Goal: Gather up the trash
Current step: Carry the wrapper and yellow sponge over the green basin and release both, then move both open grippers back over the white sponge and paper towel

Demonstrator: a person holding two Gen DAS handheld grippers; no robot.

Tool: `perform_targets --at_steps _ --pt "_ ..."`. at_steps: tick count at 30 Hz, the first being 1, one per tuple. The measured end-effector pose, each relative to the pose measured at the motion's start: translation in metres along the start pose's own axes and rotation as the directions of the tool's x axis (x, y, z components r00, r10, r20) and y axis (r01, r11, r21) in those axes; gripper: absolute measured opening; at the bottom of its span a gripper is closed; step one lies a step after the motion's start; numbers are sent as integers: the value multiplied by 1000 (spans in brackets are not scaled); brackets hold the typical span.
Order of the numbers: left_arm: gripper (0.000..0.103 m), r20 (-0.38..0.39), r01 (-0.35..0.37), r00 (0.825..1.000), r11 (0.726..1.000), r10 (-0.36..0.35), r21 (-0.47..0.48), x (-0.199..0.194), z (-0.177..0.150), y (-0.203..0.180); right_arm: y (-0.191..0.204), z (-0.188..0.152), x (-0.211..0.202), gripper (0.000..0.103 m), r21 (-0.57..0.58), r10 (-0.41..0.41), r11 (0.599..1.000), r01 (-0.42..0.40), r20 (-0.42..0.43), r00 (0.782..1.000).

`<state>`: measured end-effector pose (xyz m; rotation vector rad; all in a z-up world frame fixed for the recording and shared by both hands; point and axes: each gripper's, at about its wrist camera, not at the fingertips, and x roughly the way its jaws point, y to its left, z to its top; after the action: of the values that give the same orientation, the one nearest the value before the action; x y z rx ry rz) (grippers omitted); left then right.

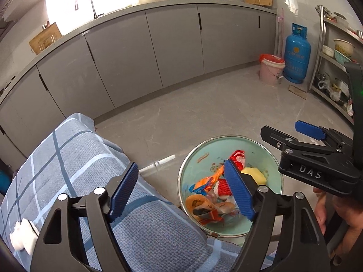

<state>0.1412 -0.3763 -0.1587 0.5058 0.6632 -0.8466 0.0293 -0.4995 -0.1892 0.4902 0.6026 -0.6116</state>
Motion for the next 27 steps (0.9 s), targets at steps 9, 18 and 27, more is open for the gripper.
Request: perform_targets --at_steps 9,18,27 --pt "84 7 -17 1000 999 18 -39 -13 -6 20 18 0 -15 89 -9 25 1000 -25 11 1000" --pt "85 16 -64 998 993 66 -97 -40 -26 58 69 -4 -29 90 -71 89 994 -88 12 996" --pt "85 17 -147 988 978 151 -151 -70 -59 111 127 -15 -36 91 -143 157 977 -157 -10 988"
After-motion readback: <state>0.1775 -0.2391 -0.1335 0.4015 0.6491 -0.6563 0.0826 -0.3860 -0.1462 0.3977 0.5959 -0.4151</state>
